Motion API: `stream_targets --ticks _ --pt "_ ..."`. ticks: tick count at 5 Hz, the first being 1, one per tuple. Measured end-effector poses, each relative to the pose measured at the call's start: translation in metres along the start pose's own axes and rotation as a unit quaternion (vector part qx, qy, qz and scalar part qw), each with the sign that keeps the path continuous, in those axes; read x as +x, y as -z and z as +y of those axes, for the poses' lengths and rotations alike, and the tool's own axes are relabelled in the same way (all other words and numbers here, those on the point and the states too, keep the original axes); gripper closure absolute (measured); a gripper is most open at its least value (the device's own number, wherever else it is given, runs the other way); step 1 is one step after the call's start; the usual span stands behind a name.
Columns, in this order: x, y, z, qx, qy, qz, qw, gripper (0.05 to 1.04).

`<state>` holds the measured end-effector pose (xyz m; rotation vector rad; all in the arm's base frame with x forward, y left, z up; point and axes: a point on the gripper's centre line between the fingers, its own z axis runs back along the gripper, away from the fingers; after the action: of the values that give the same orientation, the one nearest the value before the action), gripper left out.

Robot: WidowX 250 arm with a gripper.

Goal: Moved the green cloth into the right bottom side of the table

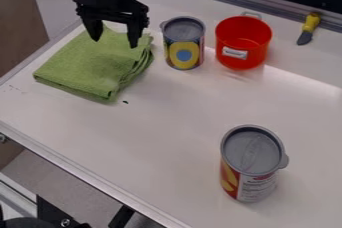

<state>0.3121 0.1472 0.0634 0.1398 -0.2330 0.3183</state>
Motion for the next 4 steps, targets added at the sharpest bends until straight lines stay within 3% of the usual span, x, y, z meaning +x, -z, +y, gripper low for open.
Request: stream_targets --ticks 1,3,4 --pt "0.002 0.017 0.016 0.011 -0.016 0.005 0.9998 0.380" --pt "0.010 0.039 0.031 0.015 -0.046 -0.013 0.9987 0.917" --pt "0.012 0.054 0.038 0.002 -0.086 0.006 0.9963 1.024"
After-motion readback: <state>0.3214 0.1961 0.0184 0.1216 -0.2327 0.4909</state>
